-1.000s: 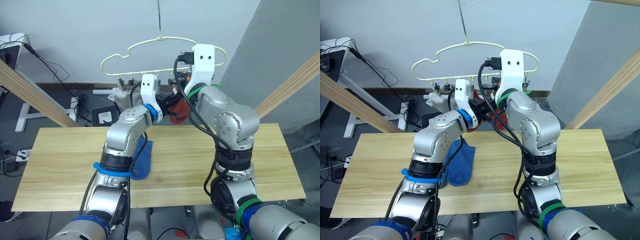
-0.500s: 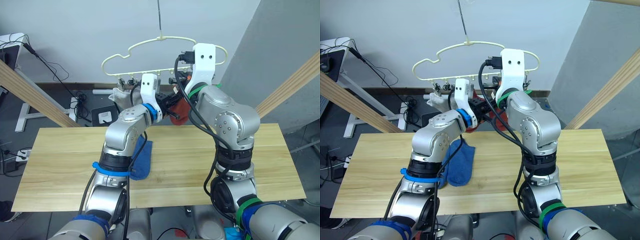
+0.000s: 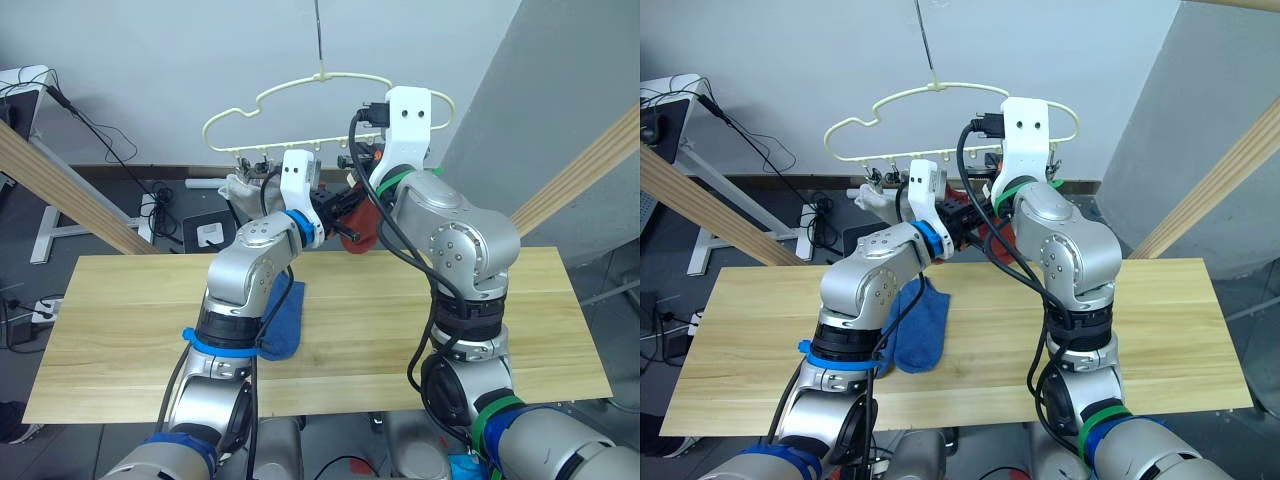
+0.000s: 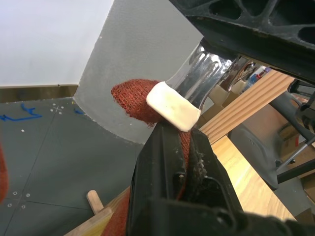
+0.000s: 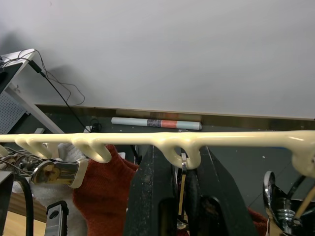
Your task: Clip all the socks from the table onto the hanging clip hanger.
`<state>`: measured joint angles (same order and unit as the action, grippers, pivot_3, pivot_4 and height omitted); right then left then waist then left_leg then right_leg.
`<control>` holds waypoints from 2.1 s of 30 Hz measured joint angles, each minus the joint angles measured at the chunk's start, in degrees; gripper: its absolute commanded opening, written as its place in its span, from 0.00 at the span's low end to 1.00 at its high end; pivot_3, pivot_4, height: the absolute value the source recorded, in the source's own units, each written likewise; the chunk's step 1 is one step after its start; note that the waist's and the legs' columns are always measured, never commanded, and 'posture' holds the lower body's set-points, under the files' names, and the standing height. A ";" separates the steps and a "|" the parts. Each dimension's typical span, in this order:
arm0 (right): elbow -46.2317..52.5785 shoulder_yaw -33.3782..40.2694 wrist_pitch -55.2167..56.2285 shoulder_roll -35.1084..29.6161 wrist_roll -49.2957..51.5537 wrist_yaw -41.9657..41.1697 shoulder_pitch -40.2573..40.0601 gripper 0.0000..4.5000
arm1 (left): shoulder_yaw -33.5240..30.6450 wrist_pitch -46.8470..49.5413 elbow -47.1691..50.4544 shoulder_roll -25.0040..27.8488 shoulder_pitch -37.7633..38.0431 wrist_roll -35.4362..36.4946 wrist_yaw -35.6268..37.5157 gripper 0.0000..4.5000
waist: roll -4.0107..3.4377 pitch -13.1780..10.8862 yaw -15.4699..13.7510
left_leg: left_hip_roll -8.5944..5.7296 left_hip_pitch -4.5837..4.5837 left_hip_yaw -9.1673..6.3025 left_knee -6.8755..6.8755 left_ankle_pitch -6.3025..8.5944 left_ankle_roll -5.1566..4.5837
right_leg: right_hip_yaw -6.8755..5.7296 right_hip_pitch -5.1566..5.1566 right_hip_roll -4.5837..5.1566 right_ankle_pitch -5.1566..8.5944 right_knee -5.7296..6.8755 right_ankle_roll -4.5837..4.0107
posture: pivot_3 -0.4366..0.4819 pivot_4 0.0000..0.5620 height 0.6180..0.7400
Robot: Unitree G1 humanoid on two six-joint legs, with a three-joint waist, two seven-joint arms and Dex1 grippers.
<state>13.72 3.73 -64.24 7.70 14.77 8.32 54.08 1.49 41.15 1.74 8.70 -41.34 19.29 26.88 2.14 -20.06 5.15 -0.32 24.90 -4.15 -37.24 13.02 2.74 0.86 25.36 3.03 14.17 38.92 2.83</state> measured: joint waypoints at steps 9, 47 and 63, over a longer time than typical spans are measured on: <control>-0.01 0.02 0.00 0.00 0.01 -0.25 0.00 0.35 | -0.01 -0.01 0.00 0.00 -0.01 0.10 -0.15 0.00 | 0.00 0.00 0.00 | 0.00 0.00 0.00 0.02 0.00 0.00 | 0.00 0.01 0.00 0.00 -0.01 0.00 | 0.33 0.59 1.00; 20.30 -0.38 -17.50 -16.39 9.26 -14.58 -11.21 0.37 | -2.91 8.59 20.63 13.85 13.06 10.09 3.31 0.44 | 0.00 0.00 0.20 | 0.00 -0.02 0.01 0.12 -0.03 -0.03 | 0.02 0.03 0.00 0.01 0.00 0.01 | 0.28 0.58 1.00; 30.67 -1.16 -14.03 -23.38 12.30 -19.67 -23.51 0.37 | -23.83 6.36 30.61 32.95 27.97 21.40 13.08 0.44 | 0.02 0.05 0.49 | 0.04 -0.06 -0.04 0.22 -0.14 0.08 | -0.02 0.03 -0.01 0.02 -0.01 0.00 | 0.31 0.47 1.00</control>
<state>44.39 2.57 -78.27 -15.68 27.07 -11.34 30.57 -22.34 47.51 32.35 41.65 -13.37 40.68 39.96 2.16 -20.01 5.64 -0.28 24.83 -4.19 -37.02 12.89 2.82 0.84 25.39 3.03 14.19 38.91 2.83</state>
